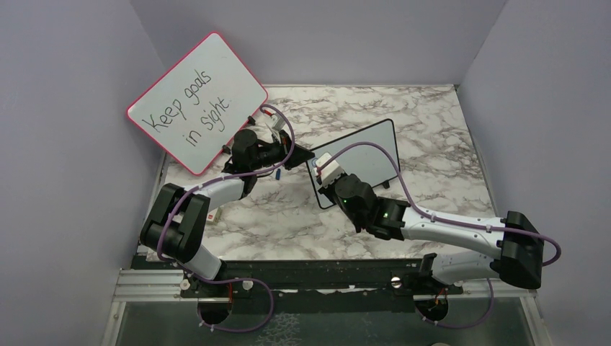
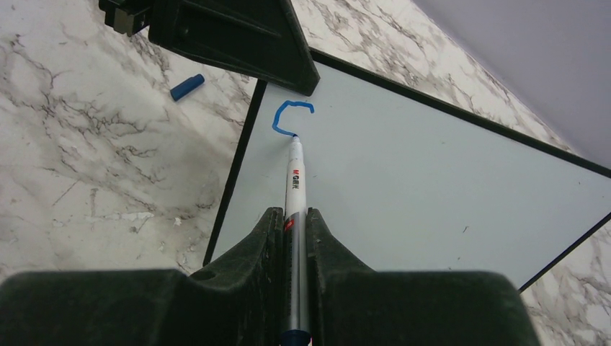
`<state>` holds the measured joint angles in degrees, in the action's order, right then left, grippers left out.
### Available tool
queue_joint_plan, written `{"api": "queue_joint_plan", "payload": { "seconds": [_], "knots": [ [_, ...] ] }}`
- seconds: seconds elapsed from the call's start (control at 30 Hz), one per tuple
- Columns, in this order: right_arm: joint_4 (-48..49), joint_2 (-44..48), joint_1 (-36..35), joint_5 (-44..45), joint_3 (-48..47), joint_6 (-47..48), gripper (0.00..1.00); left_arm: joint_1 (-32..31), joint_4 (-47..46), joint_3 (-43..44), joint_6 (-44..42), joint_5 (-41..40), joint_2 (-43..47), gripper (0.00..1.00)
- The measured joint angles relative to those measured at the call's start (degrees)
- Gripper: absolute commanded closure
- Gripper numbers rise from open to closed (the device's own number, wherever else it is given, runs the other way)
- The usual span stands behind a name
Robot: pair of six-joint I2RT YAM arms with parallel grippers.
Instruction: Write a sentence on the whiteboard
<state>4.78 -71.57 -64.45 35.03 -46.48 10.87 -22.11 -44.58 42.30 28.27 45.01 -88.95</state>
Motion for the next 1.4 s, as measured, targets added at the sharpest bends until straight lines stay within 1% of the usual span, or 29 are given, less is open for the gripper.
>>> {"api": "queue_joint_plan", "payload": {
  "seconds": [0.43, 0.77, 1.1, 1.4],
  "knots": [
    [-2.82, 0.13, 0.00, 0.59, 0.00, -1.20, 0.99, 0.00, 0.02, 0.00, 0.00, -0.02, 0.00, 1.00],
    [-5.40, 0.20, 0.00, -1.49, -0.02, -2.34, 0.99, 0.02, 0.04, 0.00, -0.02, -0.04, 0.00, 1.00],
    [-5.18, 0.24, 0.00, -3.78, -0.02, -2.51, 0.99, 0.02, 0.04, 0.00, -0.02, -0.02, 0.00, 1.00],
    [-2.40, 0.26, 0.00, -3.82, -0.02, -2.51, 0.99, 0.00, 0.00, 0.00, 0.00, 0.00, 0.00, 1.00]
  ]
}}
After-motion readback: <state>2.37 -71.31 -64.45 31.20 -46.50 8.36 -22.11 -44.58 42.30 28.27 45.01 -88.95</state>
